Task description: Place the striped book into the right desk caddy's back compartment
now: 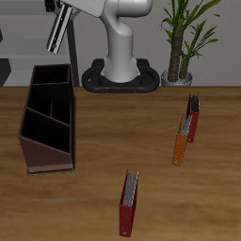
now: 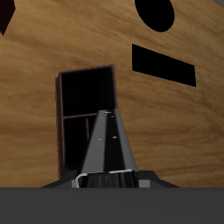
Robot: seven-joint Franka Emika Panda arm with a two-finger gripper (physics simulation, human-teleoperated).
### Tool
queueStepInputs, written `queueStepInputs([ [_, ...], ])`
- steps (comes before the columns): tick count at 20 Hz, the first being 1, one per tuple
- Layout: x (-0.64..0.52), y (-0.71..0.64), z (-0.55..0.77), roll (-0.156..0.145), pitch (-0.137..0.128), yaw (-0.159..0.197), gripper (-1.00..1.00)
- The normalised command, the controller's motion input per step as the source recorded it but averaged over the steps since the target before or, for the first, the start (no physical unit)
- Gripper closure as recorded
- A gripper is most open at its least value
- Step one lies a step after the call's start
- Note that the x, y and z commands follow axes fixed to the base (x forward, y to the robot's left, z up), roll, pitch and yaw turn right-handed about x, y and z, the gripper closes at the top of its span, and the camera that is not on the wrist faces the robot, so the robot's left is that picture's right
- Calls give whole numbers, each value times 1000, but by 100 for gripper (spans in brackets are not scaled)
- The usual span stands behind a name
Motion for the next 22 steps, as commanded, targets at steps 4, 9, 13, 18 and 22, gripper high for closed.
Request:
queueStepInputs([
  [4,140,72,-65,23,7,4,100],
  [9,97,-9,-147,8,22,8,100],
  [13,47,-36,-126,1,25,-2,100],
  [18,54,-74,-186,-8,27,-7,100],
  [22,32,-6,-74,-5,7,-10,100],
])
